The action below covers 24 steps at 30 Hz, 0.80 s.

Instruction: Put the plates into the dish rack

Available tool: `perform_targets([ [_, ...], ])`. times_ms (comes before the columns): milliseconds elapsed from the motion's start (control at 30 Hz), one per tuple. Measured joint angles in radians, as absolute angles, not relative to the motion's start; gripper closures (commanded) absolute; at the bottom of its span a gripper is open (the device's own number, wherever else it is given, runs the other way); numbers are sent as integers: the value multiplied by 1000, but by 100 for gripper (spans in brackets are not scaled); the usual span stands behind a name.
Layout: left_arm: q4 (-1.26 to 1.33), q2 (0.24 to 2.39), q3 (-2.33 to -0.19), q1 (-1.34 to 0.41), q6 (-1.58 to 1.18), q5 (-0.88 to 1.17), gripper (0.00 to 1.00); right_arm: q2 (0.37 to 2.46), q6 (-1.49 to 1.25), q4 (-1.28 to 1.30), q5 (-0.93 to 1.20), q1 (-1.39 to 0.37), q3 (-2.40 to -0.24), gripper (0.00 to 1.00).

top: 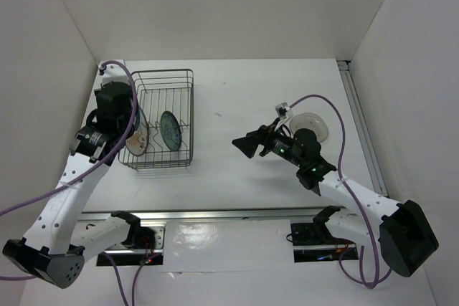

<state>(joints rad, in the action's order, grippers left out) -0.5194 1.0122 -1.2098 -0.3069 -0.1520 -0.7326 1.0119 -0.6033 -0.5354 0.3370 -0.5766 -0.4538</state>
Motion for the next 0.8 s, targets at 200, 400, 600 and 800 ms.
perform_targets([
  [200, -453, 1011, -1181, -321, -103, -765, 100, 995, -596, -513, 345, -577, -454, 0],
  [400, -393, 1013, -1095, -323, -76, -759, 100, 974, -592, -502, 353, -577, -454, 0],
  [600, -359, 1032, -1032, -323, -51, -719, 100, 968, -588, -489, 356, -577, -454, 0],
  [800, -335, 1069, -1024, -323, -52, -670, 100, 936, -582, -476, 356, -577, -454, 0],
])
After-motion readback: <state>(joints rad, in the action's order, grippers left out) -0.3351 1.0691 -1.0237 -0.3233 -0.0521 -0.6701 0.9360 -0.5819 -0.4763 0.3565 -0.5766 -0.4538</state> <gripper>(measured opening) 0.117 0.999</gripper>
